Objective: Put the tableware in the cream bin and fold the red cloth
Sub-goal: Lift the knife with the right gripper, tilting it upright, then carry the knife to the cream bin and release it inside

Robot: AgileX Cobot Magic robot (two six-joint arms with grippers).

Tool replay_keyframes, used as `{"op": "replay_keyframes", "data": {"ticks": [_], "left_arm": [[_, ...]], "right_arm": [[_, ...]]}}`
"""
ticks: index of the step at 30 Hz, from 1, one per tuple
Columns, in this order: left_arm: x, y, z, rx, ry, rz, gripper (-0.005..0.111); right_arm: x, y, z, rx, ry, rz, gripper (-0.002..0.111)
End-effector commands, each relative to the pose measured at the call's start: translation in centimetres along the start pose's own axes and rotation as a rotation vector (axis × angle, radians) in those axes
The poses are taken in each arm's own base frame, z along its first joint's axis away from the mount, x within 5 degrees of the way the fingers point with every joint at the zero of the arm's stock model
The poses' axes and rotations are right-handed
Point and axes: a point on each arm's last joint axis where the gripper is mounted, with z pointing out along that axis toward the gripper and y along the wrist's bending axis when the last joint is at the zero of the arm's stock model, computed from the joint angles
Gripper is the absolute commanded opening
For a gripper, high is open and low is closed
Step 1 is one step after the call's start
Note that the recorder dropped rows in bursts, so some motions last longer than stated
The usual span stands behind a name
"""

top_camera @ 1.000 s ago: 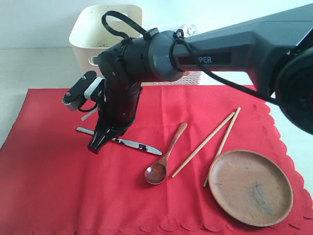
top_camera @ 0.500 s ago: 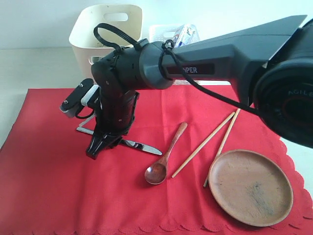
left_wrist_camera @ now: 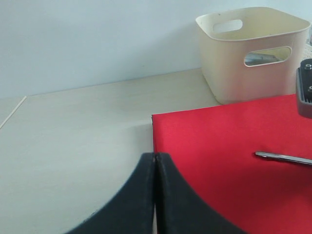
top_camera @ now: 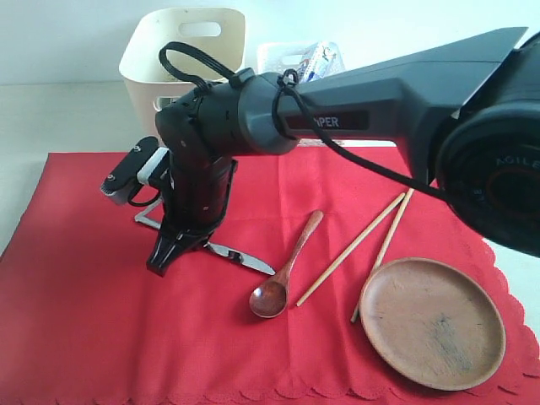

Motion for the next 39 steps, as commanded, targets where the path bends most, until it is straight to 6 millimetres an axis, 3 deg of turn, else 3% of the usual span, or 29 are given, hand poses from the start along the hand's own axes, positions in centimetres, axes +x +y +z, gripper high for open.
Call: {"op": "replay_keyframes", "data": {"ticks": [1,8,12,22,27,31,39], "left_arm": [[0.0,0.0,0.0,-0.003,-0.010,-0.006,0.000],[0.0,0.0,0.0,-0.003,-0.010,-0.006,0.000],[0.0,0.0,0.0,-0.003,-0.010,-0.006,0.000],[0.0,0.0,0.0,-0.003,-0.010,-0.006,0.000],[0.0,0.0,0.0,-0.003,-0.010,-0.006,0.000],[0.0,0.0,0.0,-0.003,-0.010,-0.006,0.000],[0.0,0.0,0.0,-0.003,-0.010,-0.006,0.000]], "right_arm": [[-1.5,-0.6,-2.9,0.039,-0.147,0.033,0.000],[-3.5,-1.4,-7.1,0.075,-0.404,0.110,0.000],[-4.6,-3.1,-9.7,0.096,-0.609,0.228,0.000],[-6.9,-6.6,-12.4,0.157,-1.155,0.323,0.000],[-6.7,-9.0,-12.2,0.247,-1.348,0.337,0.000],[-6.7,-11.9,-11.3,0.299,-1.372,0.512,0.000],[-8.6,-13.3,-8.2,0.352,-1.380,0.486,0.000]]}}
